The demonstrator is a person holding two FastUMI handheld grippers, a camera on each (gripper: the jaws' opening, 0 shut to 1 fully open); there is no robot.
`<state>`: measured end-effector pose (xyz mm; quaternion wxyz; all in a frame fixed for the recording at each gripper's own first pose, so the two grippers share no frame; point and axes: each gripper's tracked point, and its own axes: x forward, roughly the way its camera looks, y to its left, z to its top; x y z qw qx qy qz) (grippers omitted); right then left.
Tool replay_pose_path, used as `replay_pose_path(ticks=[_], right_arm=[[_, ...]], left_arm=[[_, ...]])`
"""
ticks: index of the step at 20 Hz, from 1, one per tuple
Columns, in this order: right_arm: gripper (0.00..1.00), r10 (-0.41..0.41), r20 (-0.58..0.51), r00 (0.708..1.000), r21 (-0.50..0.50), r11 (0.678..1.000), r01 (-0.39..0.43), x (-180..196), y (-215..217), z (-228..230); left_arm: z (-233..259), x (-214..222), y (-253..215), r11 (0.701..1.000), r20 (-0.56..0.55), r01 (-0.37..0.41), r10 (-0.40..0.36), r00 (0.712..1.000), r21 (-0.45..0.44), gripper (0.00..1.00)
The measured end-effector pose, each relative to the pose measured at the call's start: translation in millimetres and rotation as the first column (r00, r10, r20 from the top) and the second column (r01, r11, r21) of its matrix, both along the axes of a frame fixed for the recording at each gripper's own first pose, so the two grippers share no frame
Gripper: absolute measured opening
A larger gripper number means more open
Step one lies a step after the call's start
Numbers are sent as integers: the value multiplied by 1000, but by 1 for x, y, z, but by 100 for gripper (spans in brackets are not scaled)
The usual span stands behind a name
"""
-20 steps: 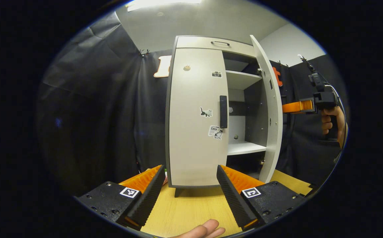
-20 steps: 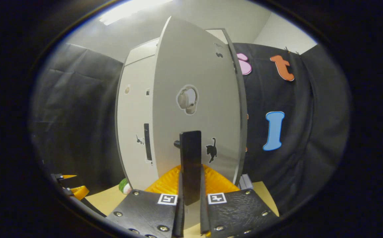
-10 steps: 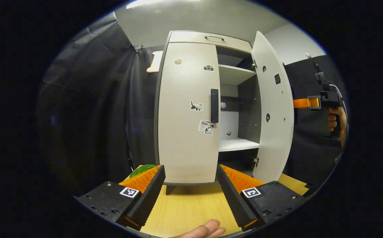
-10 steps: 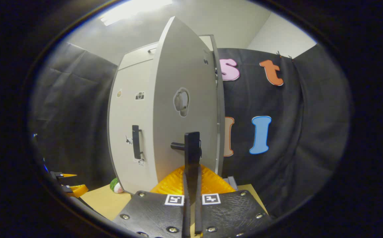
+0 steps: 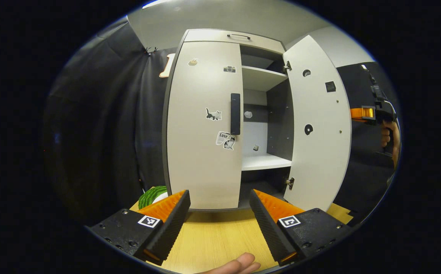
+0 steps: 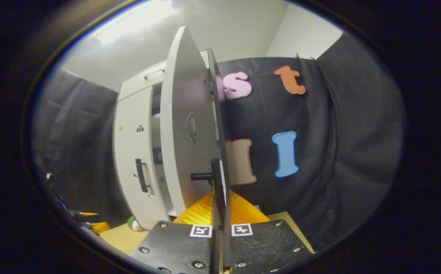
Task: Open the right door of the double-door shoe cabinet with the right hand, and open the left door with the left hand.
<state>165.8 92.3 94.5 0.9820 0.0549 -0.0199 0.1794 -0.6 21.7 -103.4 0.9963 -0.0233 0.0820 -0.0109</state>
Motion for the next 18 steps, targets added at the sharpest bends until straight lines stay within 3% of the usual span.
replay_pose_path(ticks=[9, 12, 13, 14, 15, 17, 18], right_arm=[[1, -33, 21, 999, -64, 997, 34, -5, 3, -6], [1, -100, 45, 994, -95, 990, 104, -9, -7, -12], [14, -117, 51, 992, -109, 987, 122, -13, -9, -16], [11, -123, 59, 991, -122, 984, 129, -18, -10, -21], [33, -169, 84, 982, -142, 974, 180, -22, -17, -23], [65, -229, 152, 961, -178, 951, 254, -35, -32, -28], [75, -251, 176, 952, -183, 942, 283, -44, -35, -30]], left_arm=[[14, 9, 4, 999, 18, -17, 17, 1000, 40, 97], [40, 31, 7, 998, 58, -35, 32, 998, 50, 97], [47, 40, 9, 997, 70, -45, 41, 997, 56, 97], [55, 49, 10, 997, 80, -48, 44, 996, 59, 97], [63, 60, 6, 998, 98, -34, 29, 995, 51, 97], [72, 86, -4, 1000, 112, 9, -10, 994, 6, 96], [75, 100, -6, 1000, 108, 13, -11, 994, -13, 97]])
